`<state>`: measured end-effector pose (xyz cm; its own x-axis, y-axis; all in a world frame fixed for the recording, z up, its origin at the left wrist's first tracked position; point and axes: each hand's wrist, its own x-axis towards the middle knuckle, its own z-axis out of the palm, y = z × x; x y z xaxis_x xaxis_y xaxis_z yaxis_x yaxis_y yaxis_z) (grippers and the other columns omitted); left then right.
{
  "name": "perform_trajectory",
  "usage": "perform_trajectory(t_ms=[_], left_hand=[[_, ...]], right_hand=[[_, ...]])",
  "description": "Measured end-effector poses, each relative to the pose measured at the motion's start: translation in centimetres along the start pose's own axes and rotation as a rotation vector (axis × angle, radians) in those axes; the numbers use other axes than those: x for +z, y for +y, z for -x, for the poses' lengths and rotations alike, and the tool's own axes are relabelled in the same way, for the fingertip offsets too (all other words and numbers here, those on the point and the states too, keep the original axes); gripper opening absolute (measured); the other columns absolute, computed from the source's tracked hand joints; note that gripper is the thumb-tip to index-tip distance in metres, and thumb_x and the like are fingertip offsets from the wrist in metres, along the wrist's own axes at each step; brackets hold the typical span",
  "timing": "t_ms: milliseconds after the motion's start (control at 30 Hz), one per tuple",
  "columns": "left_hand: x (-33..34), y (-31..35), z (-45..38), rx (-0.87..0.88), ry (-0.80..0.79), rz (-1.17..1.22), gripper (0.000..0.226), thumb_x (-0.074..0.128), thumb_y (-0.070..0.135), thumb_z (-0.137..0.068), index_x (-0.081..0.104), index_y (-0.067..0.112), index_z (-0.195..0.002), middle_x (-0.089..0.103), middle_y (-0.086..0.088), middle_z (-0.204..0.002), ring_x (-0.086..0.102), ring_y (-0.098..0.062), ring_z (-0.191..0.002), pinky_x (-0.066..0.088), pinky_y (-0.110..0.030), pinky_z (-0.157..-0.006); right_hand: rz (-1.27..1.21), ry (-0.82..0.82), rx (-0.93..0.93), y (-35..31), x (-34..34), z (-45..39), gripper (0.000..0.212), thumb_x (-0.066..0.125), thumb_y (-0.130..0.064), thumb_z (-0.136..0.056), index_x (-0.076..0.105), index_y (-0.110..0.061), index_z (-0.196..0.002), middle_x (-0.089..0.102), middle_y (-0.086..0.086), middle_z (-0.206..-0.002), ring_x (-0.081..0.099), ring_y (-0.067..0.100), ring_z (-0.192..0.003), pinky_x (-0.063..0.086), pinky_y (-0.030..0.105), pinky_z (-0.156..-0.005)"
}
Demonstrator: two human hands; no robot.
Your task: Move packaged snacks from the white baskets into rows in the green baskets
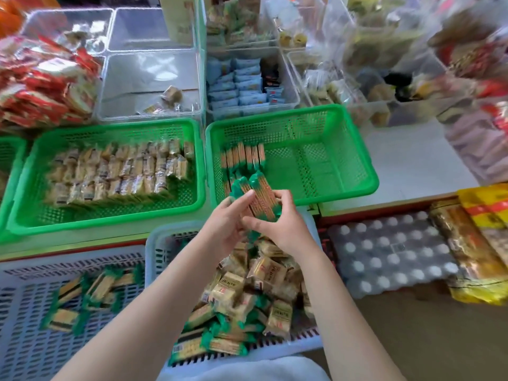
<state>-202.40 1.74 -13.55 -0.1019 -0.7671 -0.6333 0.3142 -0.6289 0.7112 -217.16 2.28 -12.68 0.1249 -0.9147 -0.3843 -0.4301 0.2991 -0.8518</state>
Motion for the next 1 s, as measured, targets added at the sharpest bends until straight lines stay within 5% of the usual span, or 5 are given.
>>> perform_trajectory(t_ms=[300, 400, 500, 633, 1000], left_hand=[[0.4, 1.4, -3.3, -0.135, -0.067, 0.132, 0.057, 0.034, 0.061, -0.1, 0.06, 0.016, -0.124, 0.077, -0.006, -0.107, 0.075, -0.017, -0.092, 0.058, -0.029, -0.068], [-0.3, 1.9, -4.2, -0.092, -0.046, 0.078, 0.058, 0.033, 0.057, -0.103, 0.053, 0.015, -0.138, 0.066, -0.011, -0.13, 0.065, -0.023, -0.115, 0.052, -0.04, -0.093], [-1.7, 1.6, -5.4, 0.196, 0.261, -0.512, 0.047, 0.043, 0.041, -0.106, 0.046, 0.015, -0.145, 0.051, -0.002, -0.147, 0.047, -0.016, -0.13, 0.036, -0.037, -0.11], [-4.8, -0.6, -8.6, 0.328, 0.427, -1.226, 0.085, 0.056, 0.053, -0.096, 0.015, 0.013, -0.159, 0.006, -0.006, -0.168, 0.0, -0.022, -0.155, 0.0, -0.04, -0.125], [-6.6, -3.3, -10.8, 0.254, 0.379, -1.561, 0.115, 0.024, 0.088, -0.078, -0.011, 0.015, -0.159, -0.026, -0.006, -0.164, -0.031, -0.023, -0.148, -0.015, -0.038, -0.12]], right_hand=[[0.097, 0.029, 0.05, 0.5, -1.0, -5.0, 0.069, 0.08, -0.05, -0.078, 0.05, -0.019, -0.13, 0.056, 0.0, -0.121, 0.056, 0.017, -0.109, 0.045, 0.028, -0.081], [0.072, 0.007, 0.07, 0.6, -0.8, -7.0, 0.053, 0.079, -0.046, -0.08, 0.052, -0.022, -0.119, 0.062, -0.001, -0.114, 0.06, 0.016, -0.102, 0.047, 0.027, -0.079], [0.029, 0.093, 0.124, 0.9, -1.0, -9.9, 0.043, 0.078, -0.041, -0.082, 0.057, -0.019, -0.112, 0.065, -0.001, -0.107, 0.063, 0.016, -0.093, 0.047, 0.027, -0.071], [0.118, 0.158, 0.198, 1.5, -2.1, -15.1, 0.052, 0.077, -0.046, -0.08, 0.06, -0.011, -0.115, 0.064, 0.005, -0.108, 0.063, 0.022, -0.094, 0.044, 0.028, -0.07], [0.643, 0.081, 0.378, 3.8, 2.0, -21.8, 0.095, 0.078, -0.056, -0.074, 0.04, -0.001, -0.142, 0.05, 0.017, -0.14, 0.056, 0.034, -0.122, 0.053, 0.04, -0.089]])
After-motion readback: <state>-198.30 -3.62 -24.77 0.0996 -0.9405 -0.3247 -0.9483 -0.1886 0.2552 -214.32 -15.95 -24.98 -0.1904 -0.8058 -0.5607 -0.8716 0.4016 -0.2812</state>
